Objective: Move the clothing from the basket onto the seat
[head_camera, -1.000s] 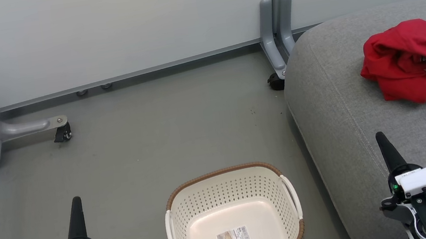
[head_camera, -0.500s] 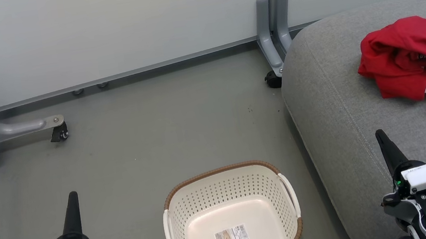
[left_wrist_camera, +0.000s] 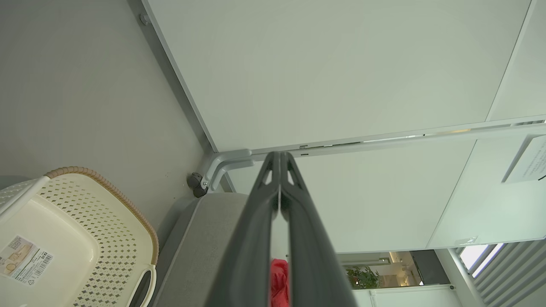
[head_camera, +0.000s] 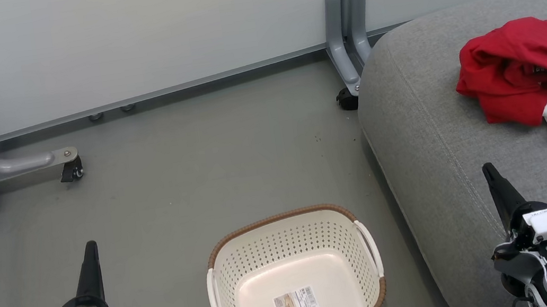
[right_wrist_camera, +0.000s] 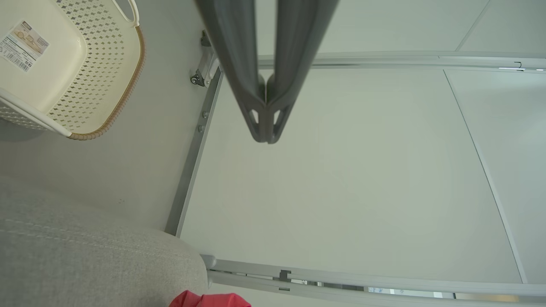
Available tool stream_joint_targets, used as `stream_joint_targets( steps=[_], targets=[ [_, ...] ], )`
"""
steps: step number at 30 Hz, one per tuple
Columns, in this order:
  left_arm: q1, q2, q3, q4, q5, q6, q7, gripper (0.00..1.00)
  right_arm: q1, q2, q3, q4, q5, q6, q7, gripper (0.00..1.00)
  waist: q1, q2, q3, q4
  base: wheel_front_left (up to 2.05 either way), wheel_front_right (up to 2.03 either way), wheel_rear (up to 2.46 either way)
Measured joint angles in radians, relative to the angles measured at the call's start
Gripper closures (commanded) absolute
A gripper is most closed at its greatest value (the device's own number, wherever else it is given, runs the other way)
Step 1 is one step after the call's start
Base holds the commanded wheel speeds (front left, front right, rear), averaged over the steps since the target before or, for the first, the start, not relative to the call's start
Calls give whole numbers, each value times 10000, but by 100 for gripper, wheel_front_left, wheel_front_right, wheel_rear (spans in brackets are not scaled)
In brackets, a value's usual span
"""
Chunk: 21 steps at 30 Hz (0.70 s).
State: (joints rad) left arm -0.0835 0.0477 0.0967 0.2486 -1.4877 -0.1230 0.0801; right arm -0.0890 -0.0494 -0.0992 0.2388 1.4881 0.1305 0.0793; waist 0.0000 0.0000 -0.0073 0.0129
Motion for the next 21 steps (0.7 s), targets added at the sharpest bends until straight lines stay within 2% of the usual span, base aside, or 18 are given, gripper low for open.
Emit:
stream_joint_targets(
  steps=[21],
  targets=[
    [-204, 2, 171, -19, -1237, -46, 341, 100, -166, 0, -157, 52, 1212, 0, 351, 100, 0, 0, 104, -129, 0, 0, 0]
  ],
)
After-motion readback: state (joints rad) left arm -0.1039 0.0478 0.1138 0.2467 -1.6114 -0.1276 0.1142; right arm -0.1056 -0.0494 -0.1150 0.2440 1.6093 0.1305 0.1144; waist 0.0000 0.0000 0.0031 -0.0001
